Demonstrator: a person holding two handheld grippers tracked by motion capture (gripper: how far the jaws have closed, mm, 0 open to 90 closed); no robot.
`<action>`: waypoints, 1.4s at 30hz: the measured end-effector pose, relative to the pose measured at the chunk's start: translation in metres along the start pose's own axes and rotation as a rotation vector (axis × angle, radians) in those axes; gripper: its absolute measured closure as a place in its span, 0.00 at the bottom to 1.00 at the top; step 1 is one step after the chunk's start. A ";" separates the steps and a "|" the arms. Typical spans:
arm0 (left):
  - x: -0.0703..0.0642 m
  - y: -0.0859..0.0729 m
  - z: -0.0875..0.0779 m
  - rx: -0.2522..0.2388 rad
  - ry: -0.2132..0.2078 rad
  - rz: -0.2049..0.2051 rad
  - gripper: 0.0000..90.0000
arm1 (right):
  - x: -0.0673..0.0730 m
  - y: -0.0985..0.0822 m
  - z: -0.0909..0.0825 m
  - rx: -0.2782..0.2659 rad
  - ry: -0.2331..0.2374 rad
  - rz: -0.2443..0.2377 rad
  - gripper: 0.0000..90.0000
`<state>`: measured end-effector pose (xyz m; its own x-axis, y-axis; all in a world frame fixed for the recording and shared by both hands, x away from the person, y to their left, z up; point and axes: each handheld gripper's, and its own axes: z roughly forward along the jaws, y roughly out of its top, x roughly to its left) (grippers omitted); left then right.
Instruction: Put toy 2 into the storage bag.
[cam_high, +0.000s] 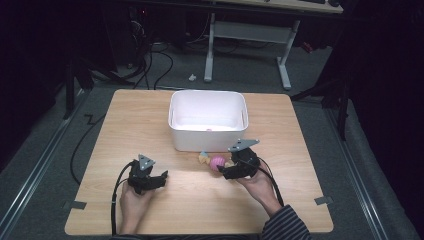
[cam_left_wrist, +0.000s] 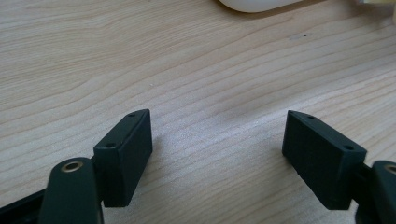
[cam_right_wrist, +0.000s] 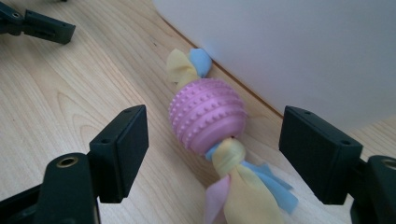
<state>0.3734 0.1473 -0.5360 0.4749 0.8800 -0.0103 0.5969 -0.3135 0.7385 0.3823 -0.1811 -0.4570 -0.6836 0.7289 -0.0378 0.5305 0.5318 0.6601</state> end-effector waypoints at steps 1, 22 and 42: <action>0.000 0.000 0.000 0.000 0.000 0.000 0.27 | 0.001 0.002 0.003 0.010 0.001 -0.004 0.27; 0.000 0.000 0.000 0.000 -0.006 0.006 0.27 | 0.000 0.009 0.052 0.149 -0.002 -0.021 0.31; 0.000 0.000 0.000 0.001 -0.008 0.009 0.27 | 0.010 0.010 0.032 0.087 0.026 -0.061 0.36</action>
<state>0.3731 0.1469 -0.5360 0.4853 0.8743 -0.0088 0.5929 -0.3217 0.7383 0.3962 -0.1548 -0.4747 -0.7283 0.6830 -0.0554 0.5280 0.6109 0.5899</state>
